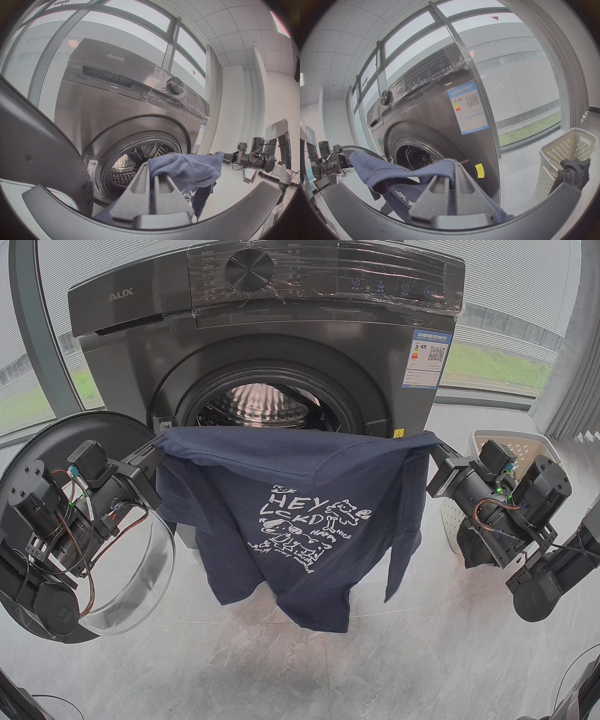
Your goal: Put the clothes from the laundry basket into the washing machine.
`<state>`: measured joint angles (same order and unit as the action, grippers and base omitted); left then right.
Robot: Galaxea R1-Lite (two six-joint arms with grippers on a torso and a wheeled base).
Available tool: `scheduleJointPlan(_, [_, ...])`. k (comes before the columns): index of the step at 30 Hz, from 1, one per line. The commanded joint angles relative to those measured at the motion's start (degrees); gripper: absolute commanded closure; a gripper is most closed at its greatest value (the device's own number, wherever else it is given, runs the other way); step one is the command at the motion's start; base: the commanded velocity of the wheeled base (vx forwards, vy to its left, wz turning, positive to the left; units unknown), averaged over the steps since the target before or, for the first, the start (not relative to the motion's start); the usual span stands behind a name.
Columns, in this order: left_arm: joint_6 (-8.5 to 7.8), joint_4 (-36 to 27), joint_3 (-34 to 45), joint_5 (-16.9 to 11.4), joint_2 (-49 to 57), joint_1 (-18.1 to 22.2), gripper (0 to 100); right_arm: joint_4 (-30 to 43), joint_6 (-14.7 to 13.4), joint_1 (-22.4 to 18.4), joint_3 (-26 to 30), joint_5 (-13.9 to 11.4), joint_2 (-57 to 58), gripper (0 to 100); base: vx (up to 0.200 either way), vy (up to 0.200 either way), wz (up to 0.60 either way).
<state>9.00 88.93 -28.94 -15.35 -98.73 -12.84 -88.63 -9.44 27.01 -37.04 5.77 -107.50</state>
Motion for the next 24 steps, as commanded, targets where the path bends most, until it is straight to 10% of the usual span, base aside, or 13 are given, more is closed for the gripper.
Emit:
scheduleJointPlan(1, [0.76,0.01,0.90,-0.03,-0.23,0.18,100,-0.06,0.12,0.32,-1.02,0.21,2.64,100,0.000,0.000,0.00])
scheduleJointPlan(24, [0.23,0.10,0.73,-0.12,-0.67,3.43,100,1.17,0.21,3.66,-5.06,4.69,8.53,100,0.000,0.000,0.00])
